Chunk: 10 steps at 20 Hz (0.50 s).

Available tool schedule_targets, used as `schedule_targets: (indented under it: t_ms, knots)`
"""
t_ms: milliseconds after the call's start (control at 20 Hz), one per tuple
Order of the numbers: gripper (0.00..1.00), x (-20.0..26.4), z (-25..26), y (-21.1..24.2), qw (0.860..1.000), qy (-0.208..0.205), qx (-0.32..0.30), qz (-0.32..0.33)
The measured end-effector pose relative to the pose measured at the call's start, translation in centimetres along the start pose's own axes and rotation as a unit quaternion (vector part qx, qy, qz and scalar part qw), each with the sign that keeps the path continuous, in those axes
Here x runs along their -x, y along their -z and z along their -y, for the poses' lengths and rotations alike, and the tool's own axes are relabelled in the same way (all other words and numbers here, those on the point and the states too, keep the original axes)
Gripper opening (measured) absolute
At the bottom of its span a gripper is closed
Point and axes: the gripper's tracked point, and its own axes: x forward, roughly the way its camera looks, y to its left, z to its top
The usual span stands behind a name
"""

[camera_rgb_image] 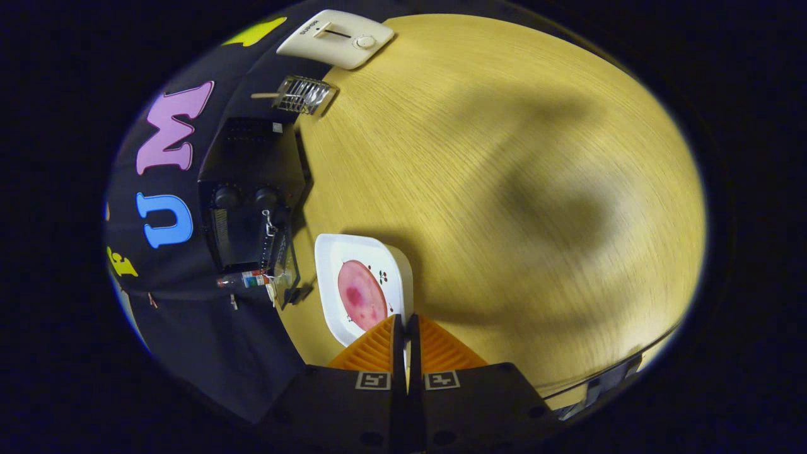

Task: Open the toaster oven, put the food inside, and close the toaster oven door.

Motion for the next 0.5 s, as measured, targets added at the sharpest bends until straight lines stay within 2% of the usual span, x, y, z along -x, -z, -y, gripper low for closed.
schedule_targets:
  t_ms: [200, 500]
  knots:
    - [0.05, 0.7, -5.5, 3.0, 0.997, -0.04, -0.049, 0.032]
    - [0.05, -3.8, -14.6, 5.1, 0.992, -0.06, -0.089, 0.059]
